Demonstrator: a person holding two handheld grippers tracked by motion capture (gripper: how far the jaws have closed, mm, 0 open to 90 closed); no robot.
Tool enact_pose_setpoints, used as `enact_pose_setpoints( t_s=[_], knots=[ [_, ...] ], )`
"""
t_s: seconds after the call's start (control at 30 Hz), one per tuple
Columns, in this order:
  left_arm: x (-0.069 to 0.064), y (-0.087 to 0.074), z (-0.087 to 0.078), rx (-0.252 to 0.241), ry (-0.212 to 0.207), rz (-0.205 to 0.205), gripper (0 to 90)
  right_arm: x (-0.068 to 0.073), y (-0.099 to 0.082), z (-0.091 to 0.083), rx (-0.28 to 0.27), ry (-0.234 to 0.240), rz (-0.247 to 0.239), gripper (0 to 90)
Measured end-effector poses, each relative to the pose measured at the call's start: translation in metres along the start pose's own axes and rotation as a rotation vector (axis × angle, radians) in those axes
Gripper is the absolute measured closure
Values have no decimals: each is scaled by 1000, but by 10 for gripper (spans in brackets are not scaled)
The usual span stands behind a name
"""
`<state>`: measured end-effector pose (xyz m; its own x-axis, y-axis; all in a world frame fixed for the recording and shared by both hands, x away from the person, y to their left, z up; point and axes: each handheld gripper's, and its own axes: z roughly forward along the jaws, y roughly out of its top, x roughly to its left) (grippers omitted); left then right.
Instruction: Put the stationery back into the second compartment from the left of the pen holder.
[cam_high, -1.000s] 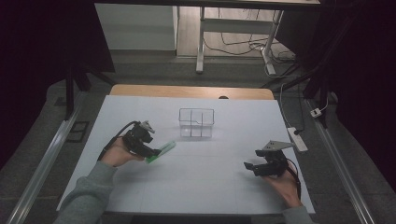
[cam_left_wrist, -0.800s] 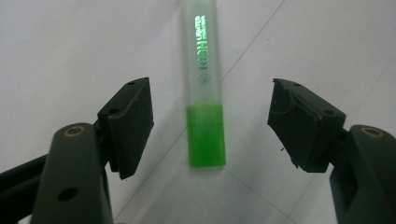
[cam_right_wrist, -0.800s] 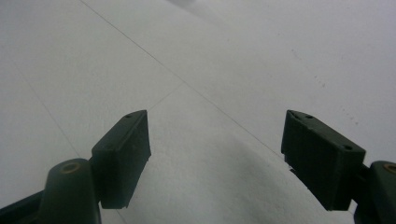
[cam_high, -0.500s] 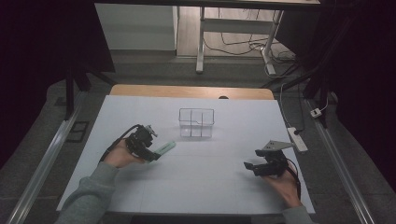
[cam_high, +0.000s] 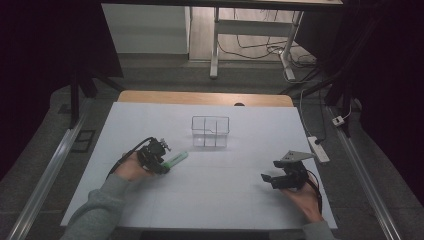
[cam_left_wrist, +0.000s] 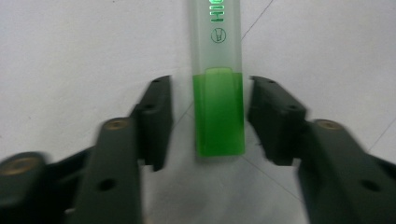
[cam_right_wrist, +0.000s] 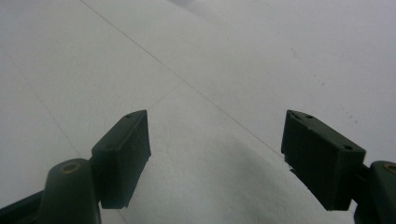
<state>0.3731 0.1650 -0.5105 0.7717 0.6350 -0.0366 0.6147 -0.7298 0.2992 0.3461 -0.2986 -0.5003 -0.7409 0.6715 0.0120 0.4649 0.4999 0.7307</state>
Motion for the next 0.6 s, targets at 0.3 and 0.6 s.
enact_pose_setpoints(
  t_s=[0.3,0.6],
  knots=[
    [-5,2,-1,13,24,23,666,1,0,0,1,-3,0,233],
    [-6,-1,-6,-4,45,48,667,0,1,-1,-9,-4,4,234]
  ],
)
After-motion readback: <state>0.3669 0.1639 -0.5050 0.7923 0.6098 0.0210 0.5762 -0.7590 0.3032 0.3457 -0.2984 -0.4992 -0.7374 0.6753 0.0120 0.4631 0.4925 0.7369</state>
